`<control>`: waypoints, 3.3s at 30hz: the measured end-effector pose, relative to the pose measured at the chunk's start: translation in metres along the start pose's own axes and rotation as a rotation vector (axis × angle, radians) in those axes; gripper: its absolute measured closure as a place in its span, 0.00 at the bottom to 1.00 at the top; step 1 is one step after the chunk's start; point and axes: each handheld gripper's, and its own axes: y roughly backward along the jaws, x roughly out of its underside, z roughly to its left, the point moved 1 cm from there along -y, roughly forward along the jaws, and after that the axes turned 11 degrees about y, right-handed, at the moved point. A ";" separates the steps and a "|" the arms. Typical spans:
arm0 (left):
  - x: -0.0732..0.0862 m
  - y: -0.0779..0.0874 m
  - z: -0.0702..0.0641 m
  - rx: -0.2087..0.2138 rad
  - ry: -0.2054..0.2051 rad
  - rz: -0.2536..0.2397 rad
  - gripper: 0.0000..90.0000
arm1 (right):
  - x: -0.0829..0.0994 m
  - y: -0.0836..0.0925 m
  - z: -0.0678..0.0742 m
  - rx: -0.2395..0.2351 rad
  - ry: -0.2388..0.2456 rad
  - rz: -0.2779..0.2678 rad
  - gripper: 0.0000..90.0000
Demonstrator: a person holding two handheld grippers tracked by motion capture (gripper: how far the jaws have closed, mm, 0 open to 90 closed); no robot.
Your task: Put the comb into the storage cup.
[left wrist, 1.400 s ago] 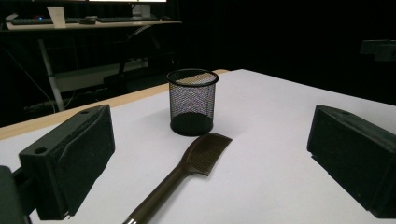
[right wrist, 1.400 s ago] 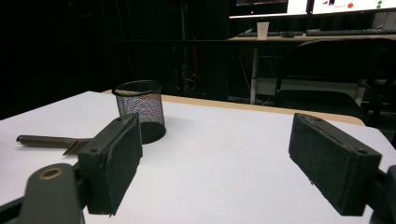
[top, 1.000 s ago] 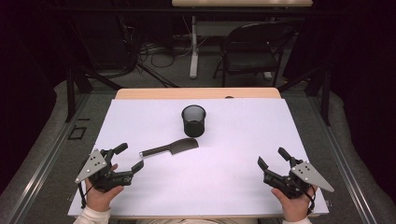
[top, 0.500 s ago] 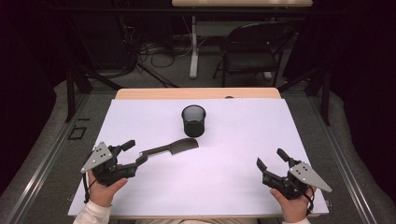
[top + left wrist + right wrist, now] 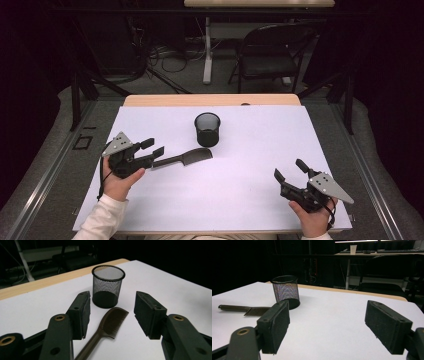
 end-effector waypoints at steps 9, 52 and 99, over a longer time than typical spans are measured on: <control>-0.012 -0.027 0.010 -0.022 0.045 0.091 0.74 | 0.001 -0.001 0.000 -0.008 -0.001 0.012 0.22; 0.017 -0.132 0.040 -0.184 0.100 0.468 1.00 | 0.005 -0.004 -0.004 -0.038 -0.017 0.035 0.23; 0.035 -0.125 0.018 -0.104 -0.004 0.627 1.00 | 0.006 -0.004 -0.005 -0.039 -0.029 0.033 0.23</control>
